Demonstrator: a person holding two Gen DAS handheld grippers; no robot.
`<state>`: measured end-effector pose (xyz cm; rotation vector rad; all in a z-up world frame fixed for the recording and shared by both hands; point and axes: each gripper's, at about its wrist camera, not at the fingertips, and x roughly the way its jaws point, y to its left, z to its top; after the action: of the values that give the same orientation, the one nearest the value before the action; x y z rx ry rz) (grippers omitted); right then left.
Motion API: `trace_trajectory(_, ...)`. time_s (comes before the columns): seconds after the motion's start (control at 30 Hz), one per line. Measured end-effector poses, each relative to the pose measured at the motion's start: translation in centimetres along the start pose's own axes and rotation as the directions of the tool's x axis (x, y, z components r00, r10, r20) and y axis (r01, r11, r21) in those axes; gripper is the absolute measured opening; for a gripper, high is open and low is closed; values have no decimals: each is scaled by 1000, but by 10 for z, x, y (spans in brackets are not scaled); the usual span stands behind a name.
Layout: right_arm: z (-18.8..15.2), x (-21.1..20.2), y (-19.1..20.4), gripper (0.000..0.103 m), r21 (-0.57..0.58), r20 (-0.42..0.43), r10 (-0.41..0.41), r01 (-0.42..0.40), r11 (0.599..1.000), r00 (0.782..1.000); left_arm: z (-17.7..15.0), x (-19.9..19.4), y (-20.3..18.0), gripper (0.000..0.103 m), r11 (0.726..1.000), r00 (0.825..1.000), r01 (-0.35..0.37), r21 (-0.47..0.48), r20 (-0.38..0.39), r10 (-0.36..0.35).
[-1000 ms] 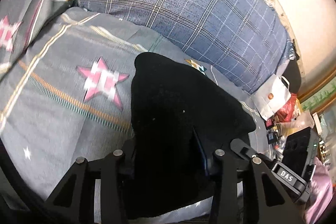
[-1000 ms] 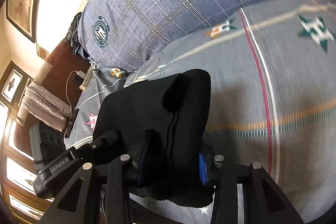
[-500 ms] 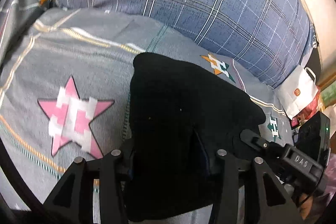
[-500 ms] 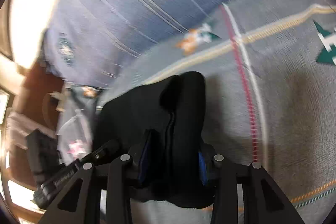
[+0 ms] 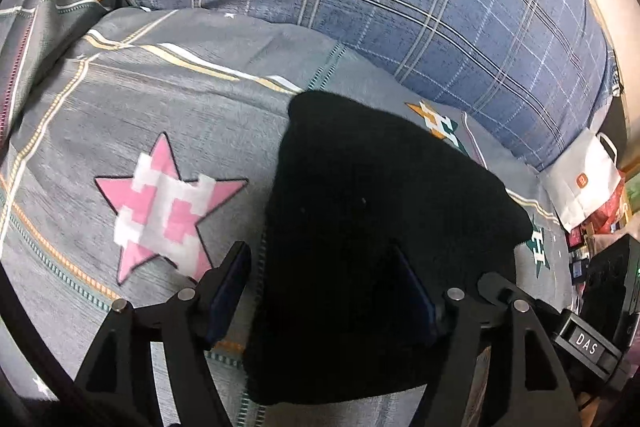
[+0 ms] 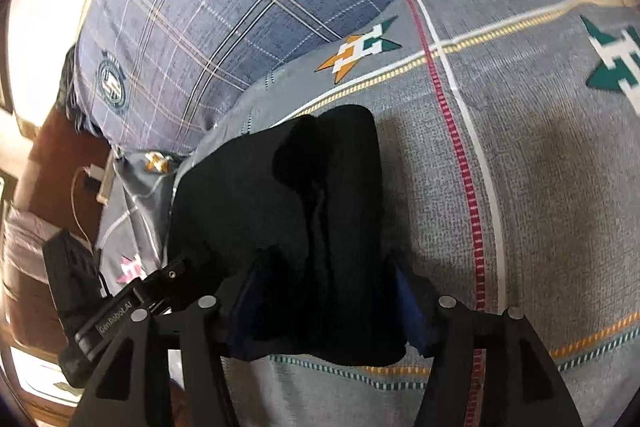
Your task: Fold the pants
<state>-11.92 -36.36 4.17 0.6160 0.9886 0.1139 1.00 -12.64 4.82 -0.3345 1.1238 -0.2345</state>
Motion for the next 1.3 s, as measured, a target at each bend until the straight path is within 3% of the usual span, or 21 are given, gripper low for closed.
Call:
trace_trajectory(0.13,-2,-2,6,56,-43,35,-13,15,999,999,-6,-9,-9,47,1000,999,19,11,27,-19)
trace_trajectory(0.2,-4,-13,13,48,-87,108,-3,12,996,994,-8,-19,-8,40,998,996,70,-1,58,-70)
trace_trajectory(0.23,-4,-20,16,48,-108,144,14,2,994,989,-9,-27,-9,40,995,991,104,1,86,-104)
trace_trajectory(0.3,0,-29,18,47,-126,189,42,-18,992,981,-9,-35,-13,41,994,987,106,19,122,-107)
trace_trajectory(0.37,5,-24,14,47,-94,158,44,-30,995,986,-8,-28,-15,42,997,992,72,32,98,-74)
trace_trajectory(0.43,6,-4,1,47,-40,75,7,-4,999,997,-9,-8,-11,55,1000,1000,2,20,19,-2)
trace_trajectory(0.47,5,2,-2,51,-27,54,-10,12,1000,999,-9,-3,-8,57,1000,1000,-1,7,10,1)
trace_trajectory(0.53,5,1,-9,55,21,65,17,-19,1000,998,-6,-8,-4,60,1000,1000,14,-20,24,-13)
trace_trajectory(0.6,6,-1,-10,62,47,60,24,-27,999,998,-5,-17,-7,60,1000,998,-16,-4,58,16)
trace_trajectory(0.7,4,-11,-7,62,38,111,14,-18,999,994,-4,-25,-11,61,997,991,-75,17,117,72)
trace_trajectory(0.83,3,-35,-3,62,28,201,52,-59,998,978,0,-17,-5,62,997,992,-81,3,95,81)
trace_trajectory(0.97,-1,-48,14,62,-63,253,85,-71,995,964,-3,-17,-5,62,997,993,-76,-3,93,76)
trace_trajectory(1.07,-6,-44,29,62,-136,233,54,-22,990,971,-7,-17,-7,64,996,992,-86,4,95,85)
trace_trajectory(1.17,-7,-37,29,62,-139,204,43,-15,990,978,-8,-15,-7,64,997,993,-82,3,87,81)
trace_trajectory(1.3,-5,-49,20,61,-104,253,43,-16,994,967,-7,-15,-5,66,997,994,-73,-8,80,74)
